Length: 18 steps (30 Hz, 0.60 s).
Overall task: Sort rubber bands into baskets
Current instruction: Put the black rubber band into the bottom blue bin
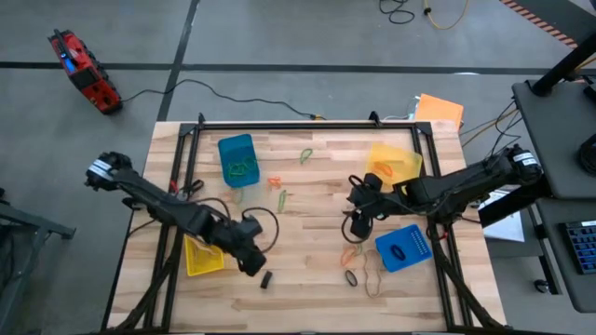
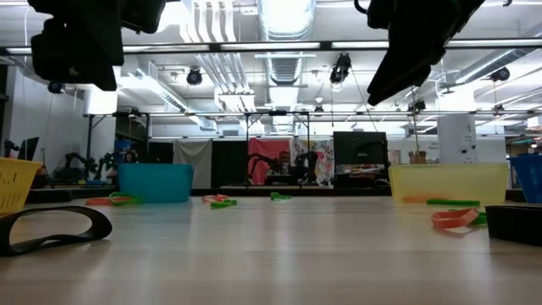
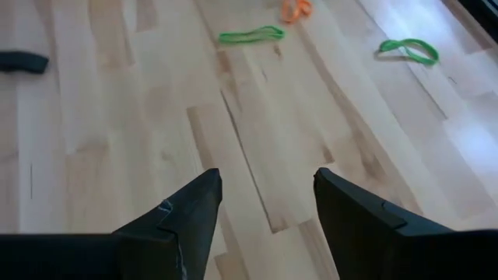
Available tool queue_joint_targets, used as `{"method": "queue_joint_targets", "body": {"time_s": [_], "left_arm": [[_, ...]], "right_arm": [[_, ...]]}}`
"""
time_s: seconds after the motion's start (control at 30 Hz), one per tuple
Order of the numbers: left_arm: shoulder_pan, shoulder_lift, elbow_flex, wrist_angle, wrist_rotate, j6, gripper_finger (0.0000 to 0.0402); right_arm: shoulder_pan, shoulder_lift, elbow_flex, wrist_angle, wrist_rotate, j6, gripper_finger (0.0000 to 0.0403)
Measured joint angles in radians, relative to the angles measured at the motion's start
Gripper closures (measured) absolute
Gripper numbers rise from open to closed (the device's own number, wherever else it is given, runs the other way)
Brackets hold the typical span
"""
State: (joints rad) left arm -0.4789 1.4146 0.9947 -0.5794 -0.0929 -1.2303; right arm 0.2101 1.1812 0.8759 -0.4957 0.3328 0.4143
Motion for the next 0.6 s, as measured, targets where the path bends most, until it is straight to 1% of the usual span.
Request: {"method": "queue_joint_targets", "body": {"time_s": [0.1, 0.23, 0.33, 0.43, 0.6], "left_arm": [[-0.018, 0.072, 0.048, -0.003, 0.0, -0.053, 0.0283], [-0.041, 0.164, 0.116, -0.07, 0.001, -0.124, 0.0282], [-0.059, 0.228, 0.172, -0.114, 0.005, -0.174, 0.0275], [-0.073, 0.294, 0.228, -0.133, 0.006, -0.197, 0.0256], [-0.086, 0.407, 0.323, -0.227, 0.024, -0.22, 0.021]], "right_arm": [[0.009, 0.0, -0.017, -0.001, 0.0, -0.014, 0.0195], [0.009, 0.0, -0.048, -0.001, -0.001, -0.015, 0.0182], [0.008, 0.0, -0.068, -0.002, -0.041, -0.022, 0.0169], [0.013, 0.0, -0.084, -0.001, -0.071, -0.022, 0.0155], [0.033, 0.0, -0.089, -0.001, -0.074, -0.034, 0.0133]]}}
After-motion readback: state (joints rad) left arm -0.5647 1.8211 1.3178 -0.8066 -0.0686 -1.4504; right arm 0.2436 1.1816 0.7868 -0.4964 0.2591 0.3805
